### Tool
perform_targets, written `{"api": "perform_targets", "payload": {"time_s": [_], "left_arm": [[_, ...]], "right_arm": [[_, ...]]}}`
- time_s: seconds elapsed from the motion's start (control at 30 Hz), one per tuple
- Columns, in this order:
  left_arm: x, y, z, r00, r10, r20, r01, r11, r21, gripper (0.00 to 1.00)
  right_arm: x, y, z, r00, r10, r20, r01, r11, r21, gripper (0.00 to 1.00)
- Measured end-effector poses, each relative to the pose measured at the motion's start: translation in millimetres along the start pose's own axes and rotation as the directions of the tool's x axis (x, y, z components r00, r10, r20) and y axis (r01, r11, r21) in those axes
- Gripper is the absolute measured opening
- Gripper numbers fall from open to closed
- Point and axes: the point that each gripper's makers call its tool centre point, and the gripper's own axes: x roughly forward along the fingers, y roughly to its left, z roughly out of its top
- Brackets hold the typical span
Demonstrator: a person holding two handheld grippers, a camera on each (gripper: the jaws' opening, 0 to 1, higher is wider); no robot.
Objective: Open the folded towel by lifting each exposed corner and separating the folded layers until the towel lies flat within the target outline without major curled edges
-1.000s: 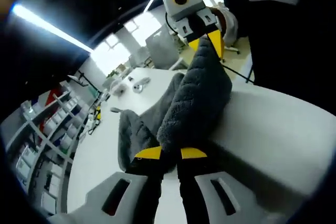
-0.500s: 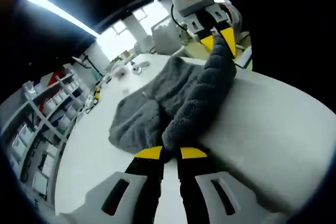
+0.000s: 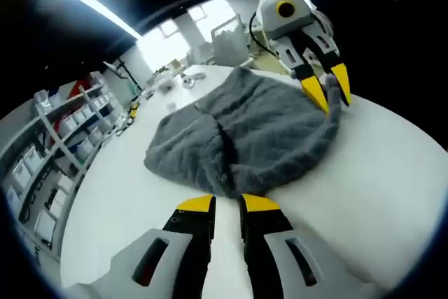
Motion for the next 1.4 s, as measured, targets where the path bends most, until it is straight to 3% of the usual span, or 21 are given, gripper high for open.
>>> {"api": "perform_targets", "payload": {"time_s": [0.17,0.23,0.3,0.47,0.6,0.8,0.87,1.0,1.17,1.23,1.4], "left_arm": [[6,6.8,8.8,1.0,0.024,0.014,-0.024,1.0,0.003,0.27],[12,8.9,20.3,0.998,0.024,0.051,-0.024,1.0,-0.005,0.29],[21,13.5,34.6,0.996,0.036,0.08,-0.04,0.998,0.053,0.3],[43,17.5,57.2,0.994,0.006,0.112,-0.013,0.998,0.057,0.35],[64,22.3,67.6,0.993,-0.008,0.119,0.002,0.999,0.049,0.36],[87,22.5,65.2,0.996,-0.025,0.089,0.021,0.999,0.049,0.36],[94,22.1,63.3,0.997,-0.024,0.076,0.017,0.996,0.087,0.36],[104,18.0,65.1,0.996,-0.039,0.076,0.032,0.996,0.082,0.37],[111,17.3,60.8,0.998,-0.033,0.047,0.029,0.995,0.092,0.35],[110,16.1,64.4,0.997,-0.026,0.071,0.019,0.996,0.088,0.28],[104,19.1,61.3,0.998,0.004,0.068,-0.008,0.999,0.05,0.12]], "right_arm": [[2,6,-4.1,0.999,0.027,-0.019,-0.027,1.0,-0.006,0.21],[-3,6,1.8,0.999,0.036,0.012,-0.037,0.999,0.014,0.2],[-10,5,9.5,0.998,0.046,0.053,-0.047,0.998,0.031,0.19],[-26,-10,27.7,0.983,0.004,0.183,-0.03,0.99,0.136,0.15],[-29,-13,25.0,0.98,-0.002,0.198,-0.027,0.989,0.147,0.11],[-38,-4,34.6,0.967,0.059,0.248,-0.101,0.982,0.161,0.11],[-42,-7,35.6,0.966,0.046,0.255,-0.09,0.982,0.165,0.11],[-46,-19,33.4,0.962,0.007,0.272,-0.06,0.981,0.186,0.1],[-22,-24,19.6,0.973,-0.02,0.232,-0.028,0.979,0.201,0.0],[-13,-20,18.3,0.974,-0.012,0.226,-0.032,0.981,0.192,0.0],[4,-13,5.0,0.987,-0.01,0.161,-0.014,0.989,0.147,0.0]]}}
